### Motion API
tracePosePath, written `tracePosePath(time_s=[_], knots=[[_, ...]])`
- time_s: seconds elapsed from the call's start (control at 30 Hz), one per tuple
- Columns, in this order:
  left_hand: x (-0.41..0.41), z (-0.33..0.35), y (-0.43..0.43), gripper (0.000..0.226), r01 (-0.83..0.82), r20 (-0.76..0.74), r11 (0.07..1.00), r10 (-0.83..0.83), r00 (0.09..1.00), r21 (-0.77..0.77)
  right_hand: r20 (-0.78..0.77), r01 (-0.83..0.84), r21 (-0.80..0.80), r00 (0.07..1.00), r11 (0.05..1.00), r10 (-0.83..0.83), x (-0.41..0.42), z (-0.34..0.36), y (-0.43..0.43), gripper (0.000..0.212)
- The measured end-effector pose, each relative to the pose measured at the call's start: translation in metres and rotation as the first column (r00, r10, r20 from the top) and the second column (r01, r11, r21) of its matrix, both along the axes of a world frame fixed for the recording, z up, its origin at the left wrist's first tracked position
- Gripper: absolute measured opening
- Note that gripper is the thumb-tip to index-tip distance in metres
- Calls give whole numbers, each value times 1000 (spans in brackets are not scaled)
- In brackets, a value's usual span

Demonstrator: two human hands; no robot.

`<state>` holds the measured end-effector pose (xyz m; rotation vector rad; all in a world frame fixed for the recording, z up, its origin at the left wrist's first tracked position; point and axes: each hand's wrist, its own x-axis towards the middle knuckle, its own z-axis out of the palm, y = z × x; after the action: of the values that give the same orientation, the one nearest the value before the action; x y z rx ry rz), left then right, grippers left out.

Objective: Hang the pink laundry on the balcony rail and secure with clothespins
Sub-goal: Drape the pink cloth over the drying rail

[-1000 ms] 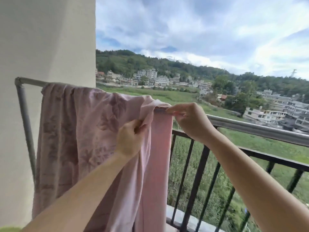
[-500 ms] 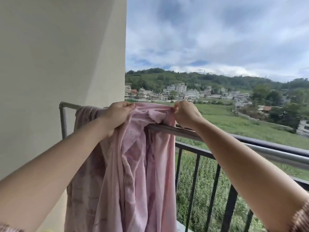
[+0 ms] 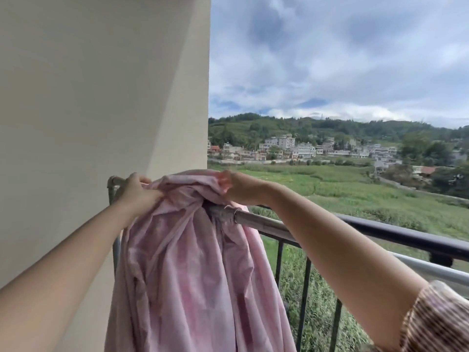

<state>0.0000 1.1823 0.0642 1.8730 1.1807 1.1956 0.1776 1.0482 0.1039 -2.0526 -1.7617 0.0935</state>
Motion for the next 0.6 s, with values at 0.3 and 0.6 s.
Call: tracePosePath(time_s=[0.3, 0.6], knots=[[13, -56, -43, 24, 184, -263, 593, 48, 964, 784, 61, 33, -19, 998, 999, -32, 9, -5, 19, 25], [-3, -33, -36, 17, 176, -201, 747, -59, 978, 641, 207, 108, 92, 970, 990, -125, 19, 2, 10, 15]])
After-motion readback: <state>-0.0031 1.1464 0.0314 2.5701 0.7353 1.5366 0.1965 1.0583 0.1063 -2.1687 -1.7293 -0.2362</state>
